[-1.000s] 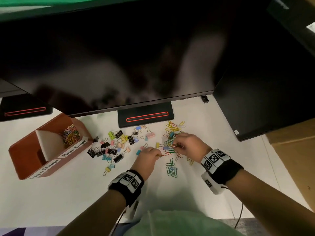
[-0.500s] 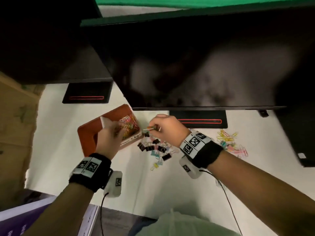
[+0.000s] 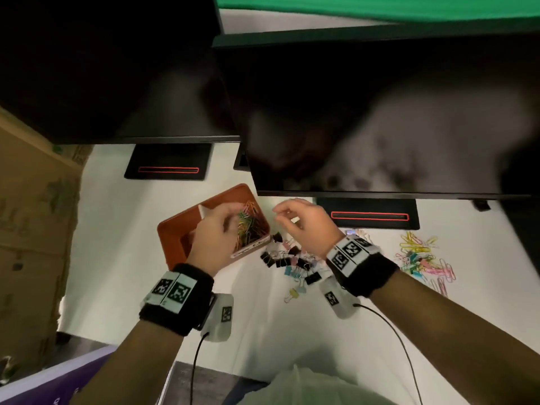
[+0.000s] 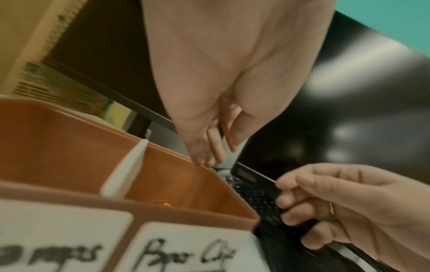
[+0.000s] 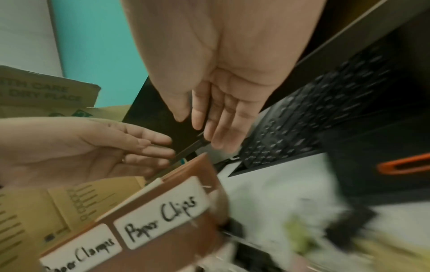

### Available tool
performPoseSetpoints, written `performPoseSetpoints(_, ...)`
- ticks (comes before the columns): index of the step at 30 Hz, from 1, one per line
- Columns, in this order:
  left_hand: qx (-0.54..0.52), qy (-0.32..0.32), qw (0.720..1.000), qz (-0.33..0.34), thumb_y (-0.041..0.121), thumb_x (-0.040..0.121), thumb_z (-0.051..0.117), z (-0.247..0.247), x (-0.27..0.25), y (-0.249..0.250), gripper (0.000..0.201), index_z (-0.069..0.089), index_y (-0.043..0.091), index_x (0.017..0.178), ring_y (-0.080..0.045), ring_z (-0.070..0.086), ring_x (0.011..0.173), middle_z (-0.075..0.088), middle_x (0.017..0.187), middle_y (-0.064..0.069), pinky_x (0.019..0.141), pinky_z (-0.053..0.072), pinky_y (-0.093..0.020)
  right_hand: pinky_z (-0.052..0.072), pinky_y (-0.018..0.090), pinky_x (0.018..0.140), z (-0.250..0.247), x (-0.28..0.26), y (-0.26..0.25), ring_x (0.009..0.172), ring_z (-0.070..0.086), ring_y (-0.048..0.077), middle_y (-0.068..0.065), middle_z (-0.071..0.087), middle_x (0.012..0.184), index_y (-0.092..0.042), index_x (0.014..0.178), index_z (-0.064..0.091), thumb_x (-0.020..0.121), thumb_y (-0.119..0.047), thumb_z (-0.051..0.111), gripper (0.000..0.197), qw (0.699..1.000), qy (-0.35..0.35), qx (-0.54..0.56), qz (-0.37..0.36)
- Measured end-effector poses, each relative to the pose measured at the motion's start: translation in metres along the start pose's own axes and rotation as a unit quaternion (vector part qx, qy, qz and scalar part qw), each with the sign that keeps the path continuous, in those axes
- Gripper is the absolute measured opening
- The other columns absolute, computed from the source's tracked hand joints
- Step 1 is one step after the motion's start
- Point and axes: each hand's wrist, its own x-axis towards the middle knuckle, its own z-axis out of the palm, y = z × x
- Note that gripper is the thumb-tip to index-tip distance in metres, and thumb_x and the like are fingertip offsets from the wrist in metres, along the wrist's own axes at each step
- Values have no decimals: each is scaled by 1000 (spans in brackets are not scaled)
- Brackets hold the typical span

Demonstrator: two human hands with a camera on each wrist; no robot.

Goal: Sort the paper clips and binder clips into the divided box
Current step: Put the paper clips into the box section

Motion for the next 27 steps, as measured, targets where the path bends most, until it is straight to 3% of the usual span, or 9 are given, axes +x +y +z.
performPoseSetpoints(5,-18,-74,991,109,10,90,53,69,-14,36,21,62,21,105,1,57,94,62,106,6,82,48,-12,45,25,83,-57,-74,82,95,58,13,-2,60,104,-21,106,65,88,-28,61,20,992,48,-96,73)
performPoseSetpoints(8,4,-145,977,155,11,88,54,123,-20,60,22,62,20,107,-6,57,96,57,106,3,86,46,-19,41,25,89,-91,-117,126,100,56,20,3,60,107,-18,106,66,85,-23,65,22,978,89,-128,142)
performPoseSetpoints(11,43,-205,958,196,14,88,56,177,-22,84,24,61,16,112,-10,55,99,54,111,0,89,37,-13,40,28,94,-123,-146,162,106,54,24,4,60,114,-18,112,64,85,-18,64,27,965,99,-145,194)
performPoseSetpoints(13,61,-241,948,200,17,89,56,209,-21,98,26,59,16,114,-12,56,100,53,116,-1,90,39,-15,40,31,98,-139,-155,181,111,53,26,4,58,120,-19,117,61,86,-16,61,31,962,88,-142,215)
performPoseSetpoints(16,112,-279,931,207,19,89,56,247,-14,112,33,55,16,121,-18,56,105,50,123,-3,95,44,-29,36,28,100,-154,-155,201,117,51,24,3,54,128,-20,121,58,89,-16,56,33,965,61,-156,203)
performPoseSetpoints(19,169,-305,912,218,19,89,53,279,-5,122,38,50,17,127,-21,52,112,47,131,-2,97,42,-30,32,29,106,-163,-147,211,124,46,21,0,48,138,-22,126,54,88,-17,55,38,968,9,-174,179)
performPoseSetpoints(23,237,-339,873,258,1,86,46,300,-1,126,53,43,21,135,-21,43,125,37,145,3,108,34,-31,30,29,107,-168,-140,220,125,43,19,-3,47,138,-25,128,54,86,-21,57,42,975,-35,-174,137)
performPoseSetpoints(27,251,-358,857,272,-4,78,57,299,-7,114,63,45,22,134,-17,38,128,38,144,3,110,28,-26,37,33,105,-162,-150,229,119,47,22,3,53,129,-17,122,60,83,-18,63,39,984,-47,-151,84)
